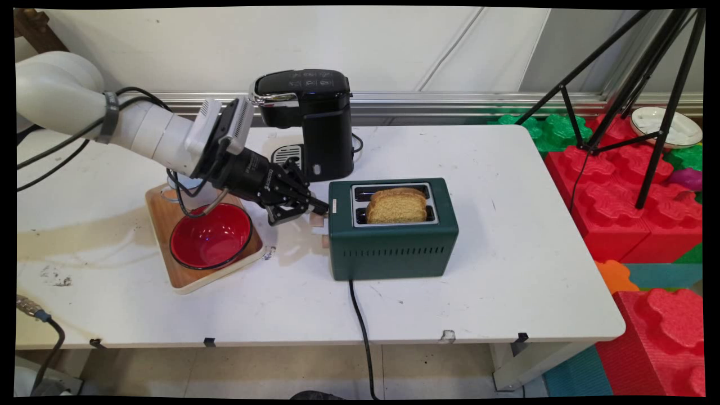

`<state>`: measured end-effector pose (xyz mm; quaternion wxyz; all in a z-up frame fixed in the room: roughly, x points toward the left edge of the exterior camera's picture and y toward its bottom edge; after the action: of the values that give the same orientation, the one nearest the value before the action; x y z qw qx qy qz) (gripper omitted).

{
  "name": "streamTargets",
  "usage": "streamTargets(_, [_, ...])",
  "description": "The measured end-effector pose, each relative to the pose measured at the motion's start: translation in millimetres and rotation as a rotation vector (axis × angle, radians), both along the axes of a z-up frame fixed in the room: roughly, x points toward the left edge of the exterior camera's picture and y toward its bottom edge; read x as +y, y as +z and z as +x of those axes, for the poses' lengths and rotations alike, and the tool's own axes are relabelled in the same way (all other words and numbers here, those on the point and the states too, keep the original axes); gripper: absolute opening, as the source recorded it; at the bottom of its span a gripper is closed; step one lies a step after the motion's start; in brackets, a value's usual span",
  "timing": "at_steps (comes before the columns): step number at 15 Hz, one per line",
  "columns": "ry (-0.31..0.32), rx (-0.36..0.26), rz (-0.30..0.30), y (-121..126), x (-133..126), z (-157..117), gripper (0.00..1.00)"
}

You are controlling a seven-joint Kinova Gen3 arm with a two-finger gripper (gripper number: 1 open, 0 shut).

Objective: Press the toaster switch

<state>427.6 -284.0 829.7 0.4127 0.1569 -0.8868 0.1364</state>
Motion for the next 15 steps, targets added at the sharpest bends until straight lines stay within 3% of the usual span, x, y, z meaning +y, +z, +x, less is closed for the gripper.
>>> streamTargets(15, [-0.005,-0.068,0.045,-35,-1,-1,0.0])
